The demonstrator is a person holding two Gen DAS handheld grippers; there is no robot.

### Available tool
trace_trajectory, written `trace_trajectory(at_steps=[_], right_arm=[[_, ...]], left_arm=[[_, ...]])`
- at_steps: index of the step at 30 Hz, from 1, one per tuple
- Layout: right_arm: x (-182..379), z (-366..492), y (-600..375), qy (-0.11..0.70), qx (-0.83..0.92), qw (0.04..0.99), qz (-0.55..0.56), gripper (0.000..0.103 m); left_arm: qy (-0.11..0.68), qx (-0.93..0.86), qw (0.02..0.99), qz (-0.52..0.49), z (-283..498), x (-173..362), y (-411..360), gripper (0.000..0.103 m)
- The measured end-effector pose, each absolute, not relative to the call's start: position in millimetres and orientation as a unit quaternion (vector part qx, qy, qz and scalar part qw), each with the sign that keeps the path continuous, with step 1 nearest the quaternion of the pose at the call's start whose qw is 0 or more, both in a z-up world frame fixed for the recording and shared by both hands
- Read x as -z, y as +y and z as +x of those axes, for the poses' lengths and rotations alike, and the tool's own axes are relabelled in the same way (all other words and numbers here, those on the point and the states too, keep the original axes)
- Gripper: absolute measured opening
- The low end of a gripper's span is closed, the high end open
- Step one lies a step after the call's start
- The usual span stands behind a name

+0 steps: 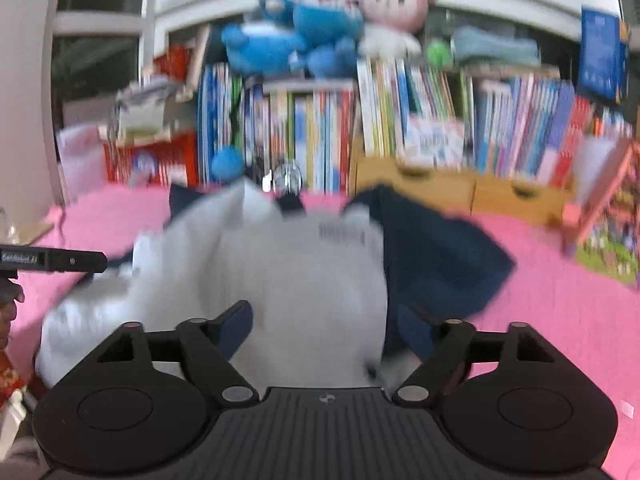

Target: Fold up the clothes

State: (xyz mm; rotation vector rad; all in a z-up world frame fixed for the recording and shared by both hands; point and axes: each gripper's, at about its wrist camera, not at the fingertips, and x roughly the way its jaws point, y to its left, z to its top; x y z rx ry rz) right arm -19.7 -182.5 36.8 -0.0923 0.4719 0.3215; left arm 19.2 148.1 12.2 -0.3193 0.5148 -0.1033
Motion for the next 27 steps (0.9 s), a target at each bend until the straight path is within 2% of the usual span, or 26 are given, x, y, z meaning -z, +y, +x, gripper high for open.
trace_trajectory(at_steps=[2,7,11,14,15,16,17,18,19,25,27], right_arm=[[-38.1,-3.6,-170.0,0.223,-0.150,0.962,-0.055,0.083],[-5.1,37.6,-137.8,0.264,-0.138,0.953,-0.058,0.083],[28.8,42.7,-123.1,0.277,-0.116,0.950,-0.088,0.083],[36.6,44.0,-118.0,0.287,-0.114,0.946,-0.100,0.087],[37.4,45.0,-117.5,0.290,-0.113,0.945,-0.100,0.087],[38.2,46.2,-117.1,0.294,-0.112,0.944,-0.100,0.089],[39.2,47.8,-116.6,0.300,-0.112,0.942,-0.101,0.091],[40.2,49.3,-116.3,0.306,-0.111,0.940,-0.102,0.091],[41.3,50.3,-116.4,0.310,-0.110,0.939,-0.103,0.092],[42.9,50.9,-118.4,0.317,-0.110,0.936,-0.104,0.095],[42.8,51.8,-119.6,0.319,-0.110,0.936,-0.102,0.096]], left_arm=[[0.252,0.034,0.950,-0.181,42.8,-16.3,159.1,0.098],[0.285,0.018,0.930,-0.234,117.9,-3.8,171.0,0.099],[0.319,-0.021,0.909,-0.266,176.7,21.3,173.1,0.100],[0.311,-0.045,0.907,-0.280,205.1,29.5,169.5,0.101],[0.315,-0.054,0.909,-0.268,213.9,28.1,165.2,0.094],[0.320,-0.062,0.911,-0.253,222.3,25.9,161.0,0.060],[0.326,-0.071,0.915,-0.228,229.0,20.3,156.7,0.043],[0.331,-0.080,0.918,-0.203,235.0,14.0,152.9,0.019],[0.327,-0.085,0.924,-0.181,238.3,3.8,151.8,0.005],[0.178,-0.125,0.968,-0.123,229.3,-111.9,205.3,0.004],[0.145,-0.159,0.970,-0.111,223.7,-133.0,230.2,0.004]])
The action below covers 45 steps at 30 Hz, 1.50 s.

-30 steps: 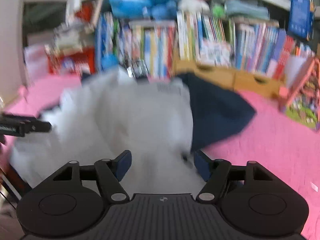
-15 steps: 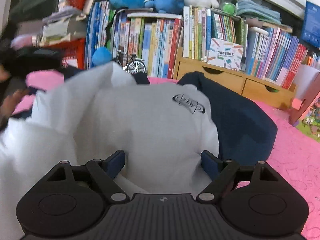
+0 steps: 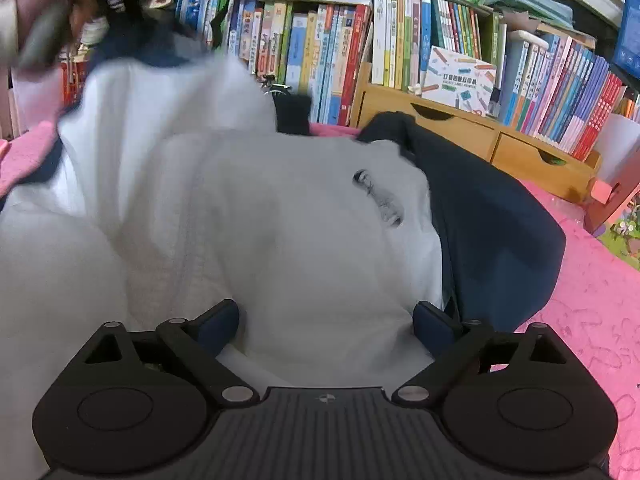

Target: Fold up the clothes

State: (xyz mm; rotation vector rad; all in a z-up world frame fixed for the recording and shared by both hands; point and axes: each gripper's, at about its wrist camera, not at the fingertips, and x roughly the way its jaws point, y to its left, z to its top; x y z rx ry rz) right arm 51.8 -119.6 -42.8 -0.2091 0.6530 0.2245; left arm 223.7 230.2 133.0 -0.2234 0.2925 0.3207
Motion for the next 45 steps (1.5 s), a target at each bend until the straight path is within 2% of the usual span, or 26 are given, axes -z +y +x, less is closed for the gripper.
trace_trajectory(at_steps=[4,9,13,17,24,25,26,27,29,31,33,41,45], right_arm=[[41.8,51.7,-123.6,0.321,-0.116,0.936,-0.091,0.098],[28.6,47.7,-136.6,0.321,-0.139,0.935,-0.057,0.096],[-9.3,51.3,-165.6,0.276,-0.153,0.949,-0.024,0.099],[-20.7,111.1,-178.5,0.277,-0.092,0.955,-0.059,0.100],[32.1,242.8,-172.1,0.381,-0.042,0.922,-0.051,0.098],[39.5,251.8,-174.7,0.395,-0.039,0.917,-0.046,0.090],[42.2,255.9,-179.9,0.405,-0.049,0.913,-0.029,0.077],[43.1,258.5,-184.8,0.412,-0.058,0.909,-0.015,0.071],[30.3,252.6,-192.3,0.408,-0.070,0.910,-0.007,0.033],[12.6,244.1,-199.1,0.389,-0.063,0.919,-0.027,0.027],[-4.6,235.6,-206.2,0.370,-0.050,0.927,-0.047,0.006],[1.9,233.2,-255.4,0.371,0.043,0.926,-0.055,0.007],[6.3,223.2,-272.7,0.302,0.161,0.923,-0.176,0.006]], left_arm=[[0.097,-0.248,0.961,-0.072,214.7,-153.6,277.8,0.004],[0.201,-0.336,0.918,-0.066,226.6,-66.0,326.3,0.004],[0.260,-0.353,0.894,-0.090,219.0,-2.0,344.3,0.004],[0.282,-0.349,0.889,-0.095,217.3,31.0,342.5,0.004],[0.302,-0.351,0.883,-0.078,227.8,42.3,342.4,0.004],[0.307,-0.353,0.881,-0.069,229.8,42.7,339.6,0.004],[0.311,-0.356,0.879,-0.060,231.7,43.0,336.9,0.004],[0.314,-0.358,0.878,-0.051,234.0,43.4,334.9,0.004],[0.318,-0.360,0.876,-0.039,238.3,44.6,333.5,0.004],[0.318,-0.360,0.876,-0.039,239.2,45.7,335.7,0.004],[0.317,-0.358,0.877,-0.044,237.4,45.4,337.8,0.004],[0.321,-0.365,0.873,-0.028,236.9,47.1,333.0,0.004],[0.318,-0.361,0.876,-0.038,237.2,46.7,333.9,0.004]])
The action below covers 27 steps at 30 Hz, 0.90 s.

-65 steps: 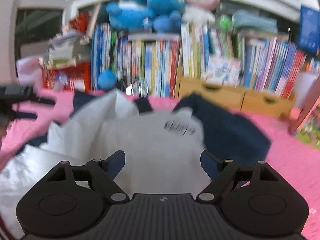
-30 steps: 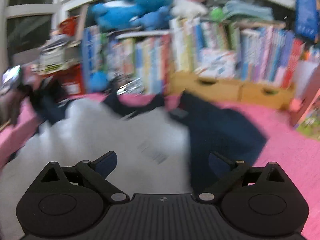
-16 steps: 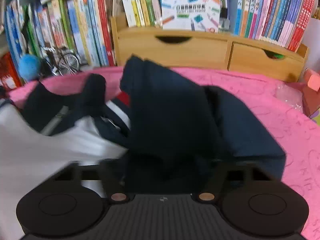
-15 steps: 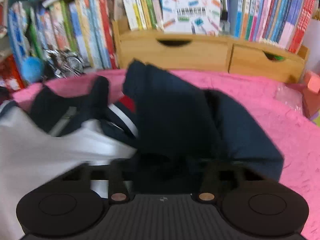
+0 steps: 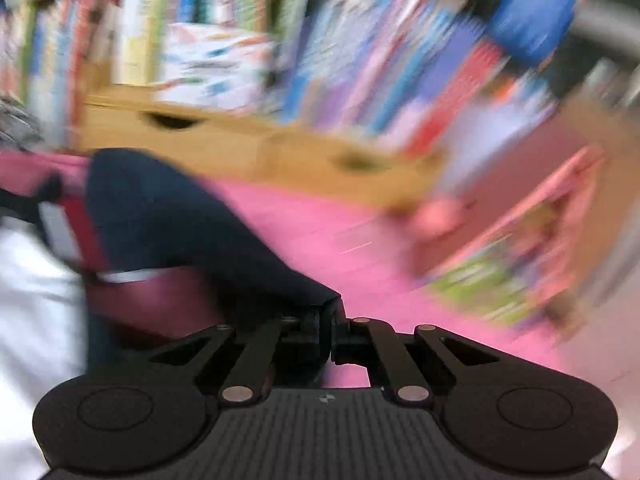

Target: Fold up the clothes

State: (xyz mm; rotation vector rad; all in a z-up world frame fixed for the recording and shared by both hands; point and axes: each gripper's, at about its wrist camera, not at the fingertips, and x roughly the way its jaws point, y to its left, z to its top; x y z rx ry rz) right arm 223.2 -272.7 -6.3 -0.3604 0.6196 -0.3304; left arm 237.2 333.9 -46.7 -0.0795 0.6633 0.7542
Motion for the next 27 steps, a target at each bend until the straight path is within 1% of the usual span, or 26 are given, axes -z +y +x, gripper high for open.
trace_trajectory(at_steps=[2,3,4,6,8,11,12,13,14,15,16,18,20,21,22,24,27], right_arm=[[-3.5,213.7,-295.6,0.244,0.222,0.917,-0.224,0.007],[-8.1,209.3,-307.8,0.219,0.247,0.912,-0.243,0.011],[-11.3,206.2,-323.1,0.216,0.257,0.910,-0.244,0.015],[-10.1,204.5,-348.0,0.228,0.268,0.908,-0.229,0.019],[8.0,212.0,-362.2,0.267,0.278,0.894,-0.227,0.022],[18.4,201.6,-372.9,0.306,0.256,0.898,-0.182,0.021],[19.9,195.6,-375.2,0.317,0.244,0.902,-0.162,0.022],[19.3,187.9,-377.4,0.323,0.230,0.907,-0.140,0.030],[10.9,173.9,-378.9,0.315,0.205,0.920,-0.114,0.049],[2.1,159.0,-380.5,0.305,0.181,0.931,-0.087,0.059],[-7.5,142.1,-381.5,0.291,0.157,0.942,-0.062,0.067],[-23.8,120.0,-376.8,0.275,0.113,0.954,-0.030,0.068],[-35.6,96.6,-367.2,0.262,0.059,0.963,-0.009,0.068],[-40.3,84.9,-361.1,0.257,0.032,0.966,-0.002,0.070],[-40.2,73.4,-350.1,0.255,0.005,0.967,-0.008,0.073],[-38.7,51.1,-327.5,0.254,-0.046,0.966,-0.021,0.077],[-16.2,28.1,-288.7,0.277,-0.096,0.954,-0.059,0.079]], left_arm=[[0.319,-0.362,0.875,-0.033,238.3,46.7,333.0,0.004],[0.320,-0.362,0.875,-0.028,238.8,46.8,332.4,0.005],[0.322,-0.361,0.875,-0.023,239.3,47.0,332.0,0.005],[0.326,-0.363,0.873,-0.010,241.8,47.7,330.4,0.005],[0.333,-0.368,0.868,0.012,247.1,49.0,327.4,0.005],[0.346,-0.371,0.860,0.061,254.4,51.4,316.8,0.005],[0.350,-0.367,0.859,0.074,254.3,51.6,312.3,0.007],[0.351,-0.359,0.861,0.076,252.0,50.6,308.9,0.014],[0.342,-0.330,0.879,0.030,240.0,44.1,310.1,0.019],[0.332,-0.299,0.894,-0.018,227.9,37.7,311.2,0.029],[0.321,-0.269,0.906,-0.064,216.1,31.2,312.1,0.036],[0.306,-0.227,0.916,-0.124,194.9,17.2,307.8,0.040],[0.289,-0.189,0.928,-0.143,168.4,0.7,297.0,0.043],[0.279,-0.167,0.934,-0.145,152.5,-6.7,290.4,0.046],[0.270,-0.146,0.941,-0.145,136.9,-13.6,283.4,0.052],[0.258,-0.107,0.951,-0.135,109.2,-21.7,265.9,0.057],[0.255,-0.039,0.958,-0.126,65.0,-25.4,237.6,0.057]])
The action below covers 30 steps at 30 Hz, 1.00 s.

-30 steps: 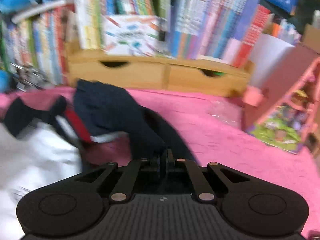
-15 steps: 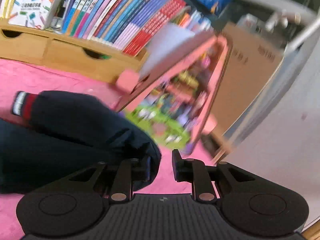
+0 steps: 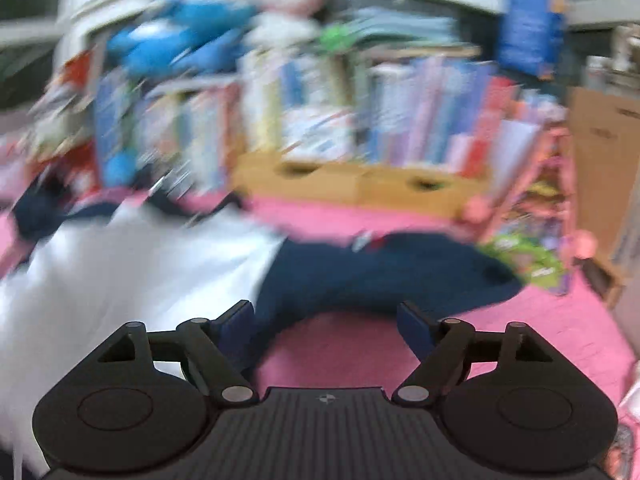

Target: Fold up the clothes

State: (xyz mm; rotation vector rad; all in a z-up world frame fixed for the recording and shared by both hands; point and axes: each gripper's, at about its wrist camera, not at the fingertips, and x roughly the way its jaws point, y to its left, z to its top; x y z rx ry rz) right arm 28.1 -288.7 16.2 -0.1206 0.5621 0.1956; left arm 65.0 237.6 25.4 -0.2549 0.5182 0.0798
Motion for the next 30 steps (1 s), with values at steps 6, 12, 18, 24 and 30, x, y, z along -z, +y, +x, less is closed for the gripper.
trace_trajectory(at_steps=[6,12,18,24,30], right_arm=[[20.1,-28.5,-262.1,0.300,-0.145,0.941,-0.063,0.079],[27.1,-102.0,-232.1,0.265,-0.223,0.924,-0.159,0.089],[50.3,-123.7,-184.5,0.270,-0.285,0.894,-0.217,0.086],[26.7,-128.9,-194.4,0.272,-0.389,0.875,-0.094,0.075],[28.8,-83.0,-267.9,0.325,-0.150,0.931,0.070,0.072]], left_arm=[[0.254,0.099,0.961,-0.055,-24.6,-8.8,169.8,0.068],[0.270,0.138,0.953,0.010,-44.5,14.3,125.3,0.076],[0.332,-0.009,0.943,-0.007,5.8,43.4,137.1,0.072],[0.326,-0.029,0.945,-0.023,6.2,39.9,146.3,0.072],[0.259,0.067,0.963,0.005,34.4,-14.4,105.2,0.072]])
